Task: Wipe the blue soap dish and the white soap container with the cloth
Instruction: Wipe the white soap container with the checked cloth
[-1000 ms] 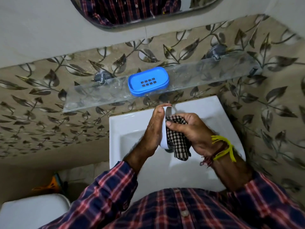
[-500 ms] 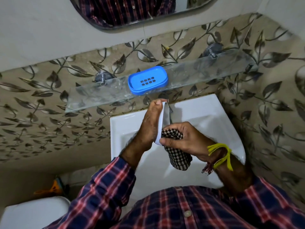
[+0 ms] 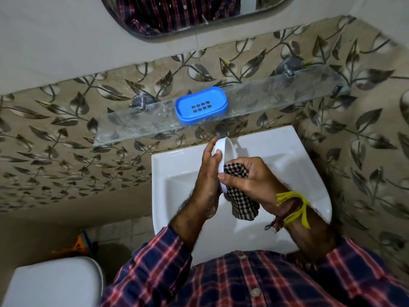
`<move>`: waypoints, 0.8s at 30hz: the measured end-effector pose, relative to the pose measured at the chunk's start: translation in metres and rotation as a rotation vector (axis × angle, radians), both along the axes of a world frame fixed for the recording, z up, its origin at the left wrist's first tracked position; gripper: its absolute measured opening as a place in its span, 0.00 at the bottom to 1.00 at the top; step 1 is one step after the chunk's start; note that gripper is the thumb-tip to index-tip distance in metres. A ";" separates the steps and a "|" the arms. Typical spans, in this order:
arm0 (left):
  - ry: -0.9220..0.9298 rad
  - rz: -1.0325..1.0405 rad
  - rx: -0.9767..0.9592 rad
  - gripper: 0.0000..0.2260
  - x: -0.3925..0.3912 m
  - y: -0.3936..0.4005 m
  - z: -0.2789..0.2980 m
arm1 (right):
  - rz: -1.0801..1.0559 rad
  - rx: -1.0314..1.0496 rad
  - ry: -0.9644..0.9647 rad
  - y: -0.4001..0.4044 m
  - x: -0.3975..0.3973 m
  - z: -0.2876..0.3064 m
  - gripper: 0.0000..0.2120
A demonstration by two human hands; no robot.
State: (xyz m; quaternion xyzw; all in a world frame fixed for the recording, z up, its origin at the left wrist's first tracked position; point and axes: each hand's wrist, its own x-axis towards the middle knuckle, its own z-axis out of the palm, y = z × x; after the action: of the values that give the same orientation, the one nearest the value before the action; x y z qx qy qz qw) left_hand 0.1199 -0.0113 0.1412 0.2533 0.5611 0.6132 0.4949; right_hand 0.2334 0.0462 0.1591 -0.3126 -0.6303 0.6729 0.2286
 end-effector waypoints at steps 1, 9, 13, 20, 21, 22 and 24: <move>-0.009 0.024 0.004 0.16 -0.001 0.000 0.001 | 0.013 0.061 -0.011 -0.002 0.000 -0.004 0.09; 0.049 -0.042 -0.091 0.16 -0.013 -0.007 0.009 | -0.061 0.159 -0.037 0.000 -0.007 -0.011 0.06; 0.749 -0.031 0.179 0.25 -0.012 -0.016 -0.007 | -0.121 -0.254 0.144 0.014 -0.009 0.003 0.06; 0.594 0.156 0.291 0.16 -0.009 -0.003 -0.020 | -0.037 -0.130 0.119 0.001 -0.006 0.005 0.16; 0.545 0.159 0.257 0.17 -0.010 -0.002 -0.019 | -0.026 -0.100 0.109 -0.003 -0.005 0.005 0.14; 0.504 0.166 0.214 0.18 -0.009 0.000 -0.017 | -0.028 -0.088 0.108 -0.007 -0.003 0.004 0.12; 0.421 0.171 0.139 0.21 -0.008 0.004 -0.011 | -0.069 -0.089 0.113 -0.013 -0.003 0.003 0.09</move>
State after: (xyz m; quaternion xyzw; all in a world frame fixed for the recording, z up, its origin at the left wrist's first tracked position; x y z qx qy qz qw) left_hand 0.1117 -0.0072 0.1300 0.3606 0.6278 0.6237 0.2946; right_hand 0.2305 0.0334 0.1620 -0.3055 -0.5748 0.7086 0.2724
